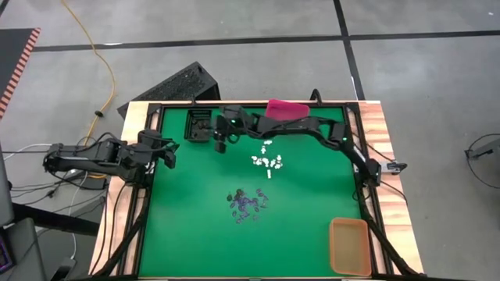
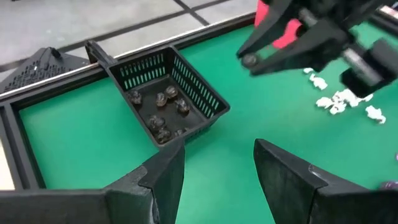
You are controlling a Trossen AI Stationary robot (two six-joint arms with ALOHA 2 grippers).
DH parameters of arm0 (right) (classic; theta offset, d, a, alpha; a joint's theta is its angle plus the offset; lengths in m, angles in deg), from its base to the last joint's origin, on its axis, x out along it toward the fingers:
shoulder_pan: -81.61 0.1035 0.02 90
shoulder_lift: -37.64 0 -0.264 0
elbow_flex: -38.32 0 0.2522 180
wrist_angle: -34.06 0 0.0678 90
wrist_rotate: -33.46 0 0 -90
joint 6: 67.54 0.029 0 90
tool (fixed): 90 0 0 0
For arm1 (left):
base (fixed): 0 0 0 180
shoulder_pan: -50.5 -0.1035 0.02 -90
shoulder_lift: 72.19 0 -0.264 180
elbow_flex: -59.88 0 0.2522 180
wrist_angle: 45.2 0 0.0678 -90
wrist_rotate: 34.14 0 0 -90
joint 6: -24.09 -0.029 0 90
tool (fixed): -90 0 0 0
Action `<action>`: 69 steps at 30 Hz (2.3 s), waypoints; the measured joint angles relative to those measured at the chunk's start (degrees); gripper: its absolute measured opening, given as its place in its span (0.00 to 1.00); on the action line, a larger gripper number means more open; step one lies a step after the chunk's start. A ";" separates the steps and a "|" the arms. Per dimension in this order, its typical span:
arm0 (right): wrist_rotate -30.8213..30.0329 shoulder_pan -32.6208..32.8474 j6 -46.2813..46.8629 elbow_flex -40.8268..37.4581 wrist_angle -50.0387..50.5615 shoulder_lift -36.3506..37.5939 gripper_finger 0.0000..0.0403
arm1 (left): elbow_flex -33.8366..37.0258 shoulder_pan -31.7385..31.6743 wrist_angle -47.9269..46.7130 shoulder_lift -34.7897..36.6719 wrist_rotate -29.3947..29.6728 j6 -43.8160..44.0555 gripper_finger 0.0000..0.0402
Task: Sort Halloween decoration
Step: Put the brown skull toy into the black bin
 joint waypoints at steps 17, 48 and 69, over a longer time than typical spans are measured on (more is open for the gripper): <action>0.09 -0.84 1.29 20.38 15.44 -11.18 0.57 | 0.00 -0.02 0.22 -0.54 -0.02 -0.08 0.46; 12.46 -1.38 -1.96 -33.28 31.63 34.40 0.24 | -0.02 -0.02 0.44 -0.56 0.07 -1.21 0.46; 18.66 14.44 -5.69 -38.43 -4.00 21.72 0.49 | -0.06 -0.02 0.14 -1.38 -2.20 -0.71 0.46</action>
